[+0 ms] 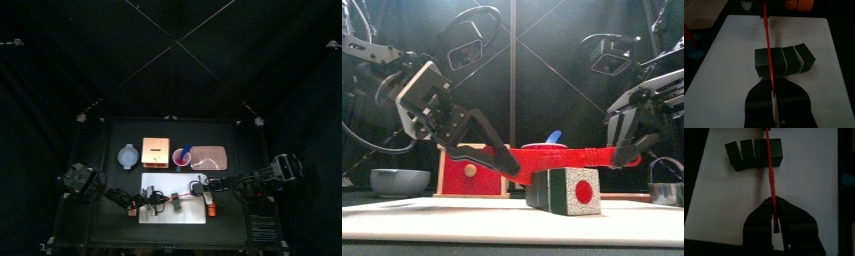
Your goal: Cut sushi
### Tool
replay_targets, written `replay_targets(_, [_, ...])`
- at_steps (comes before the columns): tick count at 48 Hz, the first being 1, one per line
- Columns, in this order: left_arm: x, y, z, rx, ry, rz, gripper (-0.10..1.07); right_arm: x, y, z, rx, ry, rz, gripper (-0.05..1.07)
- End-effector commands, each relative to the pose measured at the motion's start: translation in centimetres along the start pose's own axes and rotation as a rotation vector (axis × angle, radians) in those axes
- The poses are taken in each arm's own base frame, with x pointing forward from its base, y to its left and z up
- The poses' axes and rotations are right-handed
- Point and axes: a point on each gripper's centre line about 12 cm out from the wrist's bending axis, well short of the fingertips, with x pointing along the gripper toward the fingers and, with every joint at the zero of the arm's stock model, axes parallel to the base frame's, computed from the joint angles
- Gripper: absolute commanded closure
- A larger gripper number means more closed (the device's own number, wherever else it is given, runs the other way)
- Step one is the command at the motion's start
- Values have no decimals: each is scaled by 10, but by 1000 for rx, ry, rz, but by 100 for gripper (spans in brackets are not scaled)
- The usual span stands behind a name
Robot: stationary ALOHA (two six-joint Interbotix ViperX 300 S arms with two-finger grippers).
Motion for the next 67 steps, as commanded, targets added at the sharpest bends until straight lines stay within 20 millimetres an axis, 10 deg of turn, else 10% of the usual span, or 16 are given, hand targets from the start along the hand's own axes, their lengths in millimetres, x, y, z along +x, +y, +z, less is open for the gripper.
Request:
replay_targets(1, [-1,9,1,7,6,4,73,0,0,3,4,-3,1,93])
replay_targets(24, [7,55,-14,78,128,-22,73,19,6,-15,32,88,11,93])
replay_targets(35, [-3,56,13,58,47,-25,74,6,6,6,14,58,20,93])
replay_targets(48, [-27,36,48,69,-68,-100,74,-27,7,23,6,-7,32,93])
replay_targets(67, [-10,-1,26,79,-4,-142,74,-21,24,16,-28,29,72,93])
